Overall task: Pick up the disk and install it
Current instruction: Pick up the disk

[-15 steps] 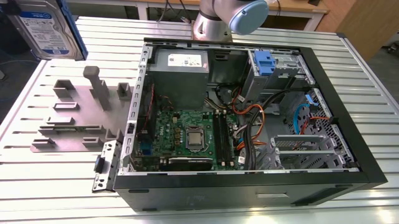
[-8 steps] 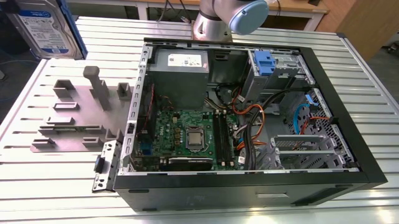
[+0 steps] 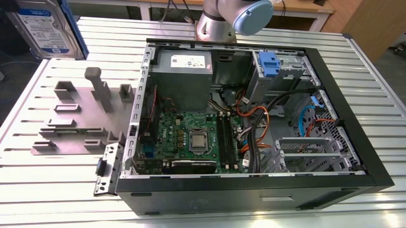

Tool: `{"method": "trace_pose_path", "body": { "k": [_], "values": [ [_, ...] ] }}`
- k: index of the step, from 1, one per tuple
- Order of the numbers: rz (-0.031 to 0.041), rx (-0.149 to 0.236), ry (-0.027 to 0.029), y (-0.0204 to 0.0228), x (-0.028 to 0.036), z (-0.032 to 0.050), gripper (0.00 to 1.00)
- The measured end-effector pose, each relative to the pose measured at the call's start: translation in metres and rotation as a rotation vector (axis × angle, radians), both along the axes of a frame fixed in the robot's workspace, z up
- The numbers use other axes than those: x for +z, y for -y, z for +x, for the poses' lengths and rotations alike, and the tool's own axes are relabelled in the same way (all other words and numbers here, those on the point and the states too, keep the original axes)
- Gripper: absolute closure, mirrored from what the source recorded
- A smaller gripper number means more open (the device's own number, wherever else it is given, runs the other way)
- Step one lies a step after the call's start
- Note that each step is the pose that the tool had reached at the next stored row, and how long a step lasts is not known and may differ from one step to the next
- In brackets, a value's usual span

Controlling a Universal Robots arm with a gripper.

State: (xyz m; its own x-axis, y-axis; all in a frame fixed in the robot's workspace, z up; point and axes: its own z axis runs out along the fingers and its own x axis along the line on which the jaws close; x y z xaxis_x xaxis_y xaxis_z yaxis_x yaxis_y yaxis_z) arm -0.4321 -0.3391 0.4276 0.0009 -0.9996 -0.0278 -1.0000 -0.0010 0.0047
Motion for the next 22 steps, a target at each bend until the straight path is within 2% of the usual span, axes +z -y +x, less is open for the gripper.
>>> {"method": "trace_pose_path", "body": {
  "k": [22],
  "values": [
    [0.0, 0.0, 0.0, 0.0, 0.0095, 0.0, 0.64]
  ]
}}
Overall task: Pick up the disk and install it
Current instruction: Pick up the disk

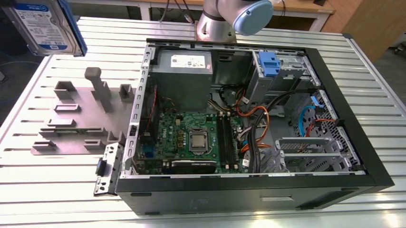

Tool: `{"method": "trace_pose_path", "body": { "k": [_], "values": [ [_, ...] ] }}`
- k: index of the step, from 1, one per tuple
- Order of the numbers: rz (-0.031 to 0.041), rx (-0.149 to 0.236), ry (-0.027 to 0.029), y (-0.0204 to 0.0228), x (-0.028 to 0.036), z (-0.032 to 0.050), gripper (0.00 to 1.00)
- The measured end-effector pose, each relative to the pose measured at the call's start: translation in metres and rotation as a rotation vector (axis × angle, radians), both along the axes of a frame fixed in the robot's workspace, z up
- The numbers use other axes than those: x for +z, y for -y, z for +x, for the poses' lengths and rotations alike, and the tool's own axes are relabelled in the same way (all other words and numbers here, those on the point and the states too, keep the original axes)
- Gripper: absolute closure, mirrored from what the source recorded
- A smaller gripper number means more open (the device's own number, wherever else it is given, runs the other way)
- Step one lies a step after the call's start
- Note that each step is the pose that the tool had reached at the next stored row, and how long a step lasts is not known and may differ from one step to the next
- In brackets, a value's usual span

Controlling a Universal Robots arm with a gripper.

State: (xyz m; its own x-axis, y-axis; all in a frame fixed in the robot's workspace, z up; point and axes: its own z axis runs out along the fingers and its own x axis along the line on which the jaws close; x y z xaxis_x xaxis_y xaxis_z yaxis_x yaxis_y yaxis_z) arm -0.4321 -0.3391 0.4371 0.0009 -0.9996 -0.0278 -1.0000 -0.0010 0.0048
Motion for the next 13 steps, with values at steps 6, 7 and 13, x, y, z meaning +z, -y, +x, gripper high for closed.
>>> {"method": "trace_pose_path", "body": {
  "k": [6, 7, 13],
  "values": [
    [0.0, 0.0, 0.0, 0.0, 0.0024, 0.0, 0.64],
    [0.0, 0.0, 0.0, 0.0, 0.0028, 0.0, 0.64],
    [-0.0001, 0.0, -0.0001, 0.0, 0.0051, 0.0, 0.64]
  ]
}}
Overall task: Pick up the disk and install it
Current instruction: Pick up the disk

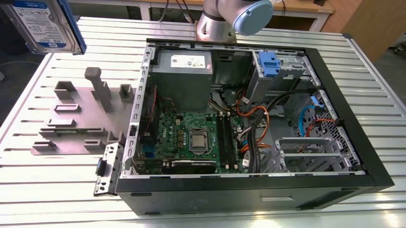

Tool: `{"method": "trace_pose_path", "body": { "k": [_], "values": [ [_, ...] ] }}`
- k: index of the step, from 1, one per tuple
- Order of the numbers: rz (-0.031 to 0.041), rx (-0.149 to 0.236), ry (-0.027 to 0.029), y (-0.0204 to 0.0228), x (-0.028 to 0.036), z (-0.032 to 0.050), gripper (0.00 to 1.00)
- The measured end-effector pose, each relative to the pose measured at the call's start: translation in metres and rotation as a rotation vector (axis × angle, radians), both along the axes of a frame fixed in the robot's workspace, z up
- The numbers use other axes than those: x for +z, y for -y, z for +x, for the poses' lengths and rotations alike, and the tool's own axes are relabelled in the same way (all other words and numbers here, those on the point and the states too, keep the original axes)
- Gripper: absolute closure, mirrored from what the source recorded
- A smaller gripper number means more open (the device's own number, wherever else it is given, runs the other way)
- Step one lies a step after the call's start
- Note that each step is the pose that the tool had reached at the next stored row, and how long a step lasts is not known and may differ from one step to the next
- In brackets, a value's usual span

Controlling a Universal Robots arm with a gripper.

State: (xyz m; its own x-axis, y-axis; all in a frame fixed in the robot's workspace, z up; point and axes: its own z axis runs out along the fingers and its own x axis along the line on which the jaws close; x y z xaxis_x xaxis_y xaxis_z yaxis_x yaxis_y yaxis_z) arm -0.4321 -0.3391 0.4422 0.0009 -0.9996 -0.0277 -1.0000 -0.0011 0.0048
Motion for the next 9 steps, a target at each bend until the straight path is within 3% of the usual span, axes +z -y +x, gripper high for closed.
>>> {"method": "trace_pose_path", "body": {
  "k": [9],
  "values": [
    [0.0001, 0.0, 0.0, 0.0, 0.0033, 0.0, 0.64]
  ]
}}
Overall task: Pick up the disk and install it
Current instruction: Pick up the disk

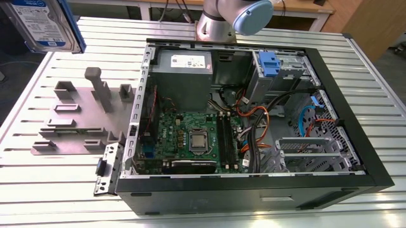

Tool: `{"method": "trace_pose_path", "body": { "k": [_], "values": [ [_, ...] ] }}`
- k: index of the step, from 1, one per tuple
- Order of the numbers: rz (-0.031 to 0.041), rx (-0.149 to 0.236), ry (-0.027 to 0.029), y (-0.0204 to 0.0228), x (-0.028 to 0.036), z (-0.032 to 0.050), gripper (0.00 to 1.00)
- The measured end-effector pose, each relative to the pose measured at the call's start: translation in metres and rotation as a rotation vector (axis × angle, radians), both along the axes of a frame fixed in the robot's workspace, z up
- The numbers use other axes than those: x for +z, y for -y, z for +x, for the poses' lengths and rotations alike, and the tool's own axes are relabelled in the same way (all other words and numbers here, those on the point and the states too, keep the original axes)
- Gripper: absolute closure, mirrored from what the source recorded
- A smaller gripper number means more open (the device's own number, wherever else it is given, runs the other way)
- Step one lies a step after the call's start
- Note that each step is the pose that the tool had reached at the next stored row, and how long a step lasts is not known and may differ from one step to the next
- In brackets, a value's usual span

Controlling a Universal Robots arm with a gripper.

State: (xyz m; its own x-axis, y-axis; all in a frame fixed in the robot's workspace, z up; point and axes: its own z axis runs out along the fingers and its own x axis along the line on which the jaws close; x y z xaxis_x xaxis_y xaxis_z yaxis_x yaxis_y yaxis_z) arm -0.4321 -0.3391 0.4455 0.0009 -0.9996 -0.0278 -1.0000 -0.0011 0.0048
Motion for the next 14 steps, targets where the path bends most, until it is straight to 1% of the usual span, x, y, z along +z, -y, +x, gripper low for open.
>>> {"method": "trace_pose_path", "body": {
  "k": [14],
  "values": [
    [0.0, 0.0, 0.0, 0.0, 0.0061, 0.0, 0.64]
  ]
}}
